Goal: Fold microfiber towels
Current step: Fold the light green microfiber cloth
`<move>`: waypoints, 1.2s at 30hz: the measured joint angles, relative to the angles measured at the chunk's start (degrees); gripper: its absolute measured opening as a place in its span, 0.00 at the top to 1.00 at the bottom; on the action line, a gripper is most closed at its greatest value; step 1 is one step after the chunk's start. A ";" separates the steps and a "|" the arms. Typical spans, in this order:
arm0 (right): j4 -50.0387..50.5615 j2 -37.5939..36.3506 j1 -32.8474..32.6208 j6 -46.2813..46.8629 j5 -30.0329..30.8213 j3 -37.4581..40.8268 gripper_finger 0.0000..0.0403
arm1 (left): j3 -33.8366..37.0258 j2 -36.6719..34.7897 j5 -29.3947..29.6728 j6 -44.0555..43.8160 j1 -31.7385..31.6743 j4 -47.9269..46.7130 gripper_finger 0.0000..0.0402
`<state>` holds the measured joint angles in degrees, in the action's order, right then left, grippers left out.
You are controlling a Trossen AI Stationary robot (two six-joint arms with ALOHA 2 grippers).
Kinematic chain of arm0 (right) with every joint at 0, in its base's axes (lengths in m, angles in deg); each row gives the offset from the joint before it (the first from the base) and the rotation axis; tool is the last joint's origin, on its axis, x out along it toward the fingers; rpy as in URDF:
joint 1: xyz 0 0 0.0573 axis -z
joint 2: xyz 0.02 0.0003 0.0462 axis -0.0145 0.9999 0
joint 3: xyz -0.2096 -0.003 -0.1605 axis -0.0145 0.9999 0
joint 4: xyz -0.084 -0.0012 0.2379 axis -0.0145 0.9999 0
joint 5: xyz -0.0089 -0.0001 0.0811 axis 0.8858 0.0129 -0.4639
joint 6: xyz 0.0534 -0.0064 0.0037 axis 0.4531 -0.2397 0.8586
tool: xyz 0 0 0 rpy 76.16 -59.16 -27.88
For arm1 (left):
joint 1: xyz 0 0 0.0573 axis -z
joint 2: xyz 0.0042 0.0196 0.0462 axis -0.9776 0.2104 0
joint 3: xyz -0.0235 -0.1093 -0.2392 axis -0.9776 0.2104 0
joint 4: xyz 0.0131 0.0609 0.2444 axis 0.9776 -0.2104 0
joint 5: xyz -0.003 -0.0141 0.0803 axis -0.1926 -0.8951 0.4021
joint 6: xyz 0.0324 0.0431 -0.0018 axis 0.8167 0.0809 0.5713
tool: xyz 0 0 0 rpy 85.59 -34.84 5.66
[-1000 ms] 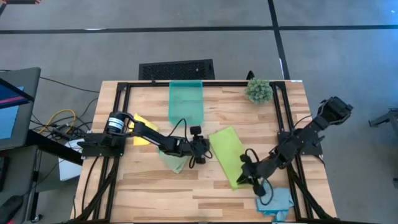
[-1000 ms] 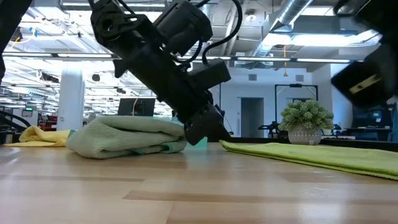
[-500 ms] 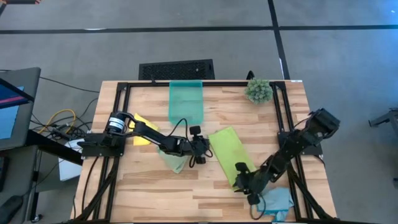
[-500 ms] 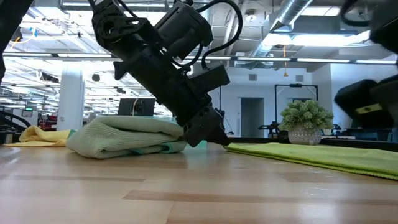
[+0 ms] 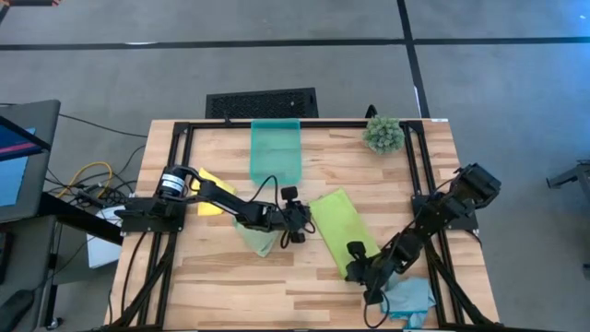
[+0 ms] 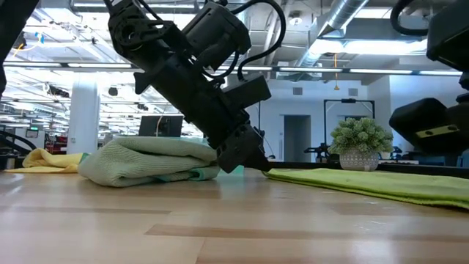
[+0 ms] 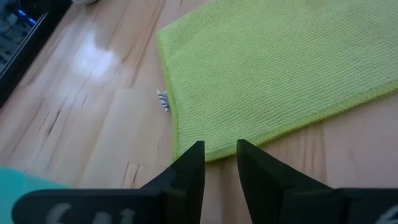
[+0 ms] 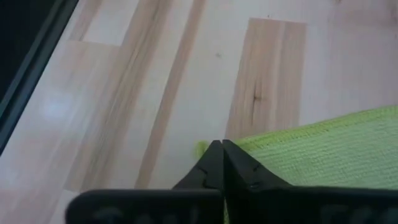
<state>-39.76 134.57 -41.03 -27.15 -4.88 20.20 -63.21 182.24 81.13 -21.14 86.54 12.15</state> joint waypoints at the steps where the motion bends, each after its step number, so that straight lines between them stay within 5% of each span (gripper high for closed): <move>1: -0.04 0.00 0.00 -0.26 0.18 0.00 0.98 | 0.00 0.00 0.00 0.00 0.00 0.00 0.79; 13: -0.74 -6.47 -2.36 3.37 4.03 0.02 0.98 | 0.00 0.00 0.04 3.27 -0.84 2.68 0.79; 28: -16.47 5.24 -1.09 5.81 -0.36 0.02 0.91 | 0.00 0.00 -0.86 9.09 -2.12 8.60 0.79; 32: -15.50 3.28 -0.33 3.53 -0.48 0.07 0.79 | 0.00 0.00 -7.24 9.07 -2.05 8.59 0.79; 36: -9.74 -2.40 -0.37 1.41 -0.31 0.04 0.67 | 0.00 0.00 -20.68 9.70 -2.08 8.61 0.79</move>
<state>-49.50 132.17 -41.41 -25.74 -5.18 20.24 -63.21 182.24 60.45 -11.43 84.46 20.76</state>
